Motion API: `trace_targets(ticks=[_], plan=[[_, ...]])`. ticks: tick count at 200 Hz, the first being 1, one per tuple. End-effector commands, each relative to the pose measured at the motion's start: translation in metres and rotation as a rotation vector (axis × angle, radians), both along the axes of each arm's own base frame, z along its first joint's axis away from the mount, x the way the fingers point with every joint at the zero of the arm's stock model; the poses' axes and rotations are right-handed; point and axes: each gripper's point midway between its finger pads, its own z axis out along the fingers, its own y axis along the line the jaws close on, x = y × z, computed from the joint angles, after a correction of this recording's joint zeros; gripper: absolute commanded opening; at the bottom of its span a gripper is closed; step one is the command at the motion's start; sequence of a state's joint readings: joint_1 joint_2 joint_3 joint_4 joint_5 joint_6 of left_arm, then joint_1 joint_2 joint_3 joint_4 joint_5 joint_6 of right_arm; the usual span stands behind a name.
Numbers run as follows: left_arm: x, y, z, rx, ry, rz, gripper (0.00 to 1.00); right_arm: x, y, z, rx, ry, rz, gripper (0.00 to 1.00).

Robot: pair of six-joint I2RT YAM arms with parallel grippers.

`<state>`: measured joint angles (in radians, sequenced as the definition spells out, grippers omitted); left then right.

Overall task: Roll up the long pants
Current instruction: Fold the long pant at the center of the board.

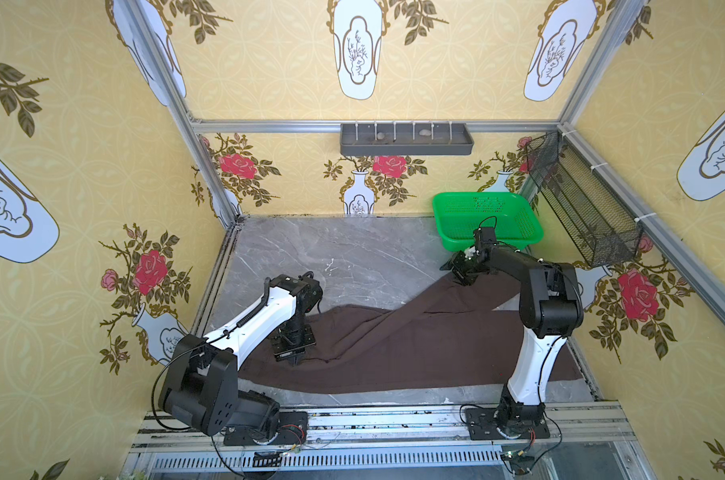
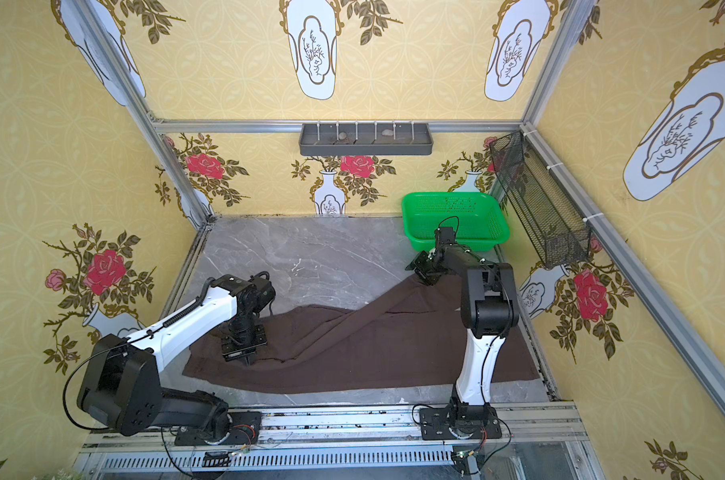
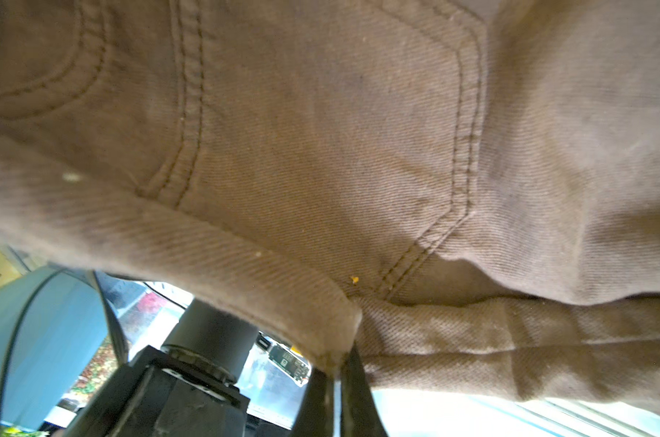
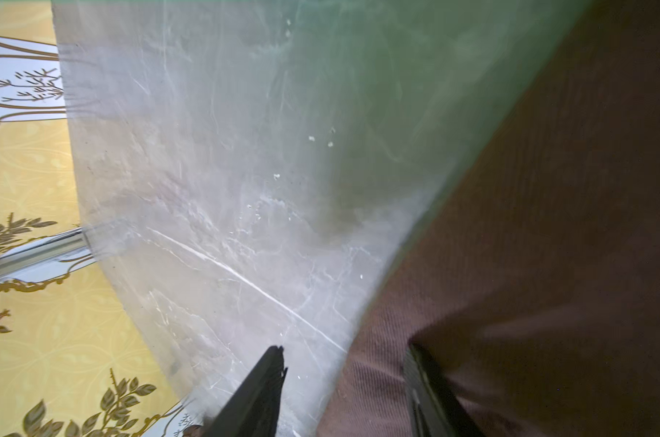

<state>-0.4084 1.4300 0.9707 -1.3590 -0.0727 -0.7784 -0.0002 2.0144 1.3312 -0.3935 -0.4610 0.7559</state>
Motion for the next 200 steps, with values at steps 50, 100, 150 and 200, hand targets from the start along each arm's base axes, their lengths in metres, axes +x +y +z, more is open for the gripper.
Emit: trace_targets(ticks=[50, 100, 150, 200], plan=[[-0.006, 0.008, 0.006, 0.041, 0.032, -0.013, 0.00, -0.027, -0.013, -0.038, -0.185, 0.249, 0.026, 0.46], [-0.028, 0.013, 0.015, 0.033, 0.033, 0.021, 0.00, -0.042, -0.026, -0.048, -0.262, 0.349, 0.028, 0.45], [-0.012, 0.001, 0.055, -0.022, -0.053, 0.075, 0.00, -0.057, -0.035, -0.052, -0.323, 0.431, 0.055, 0.43], [0.022, -0.021, 0.100, -0.116, -0.155, 0.080, 0.00, -0.068, -0.038, -0.054, -0.346, 0.472, 0.058, 0.43]])
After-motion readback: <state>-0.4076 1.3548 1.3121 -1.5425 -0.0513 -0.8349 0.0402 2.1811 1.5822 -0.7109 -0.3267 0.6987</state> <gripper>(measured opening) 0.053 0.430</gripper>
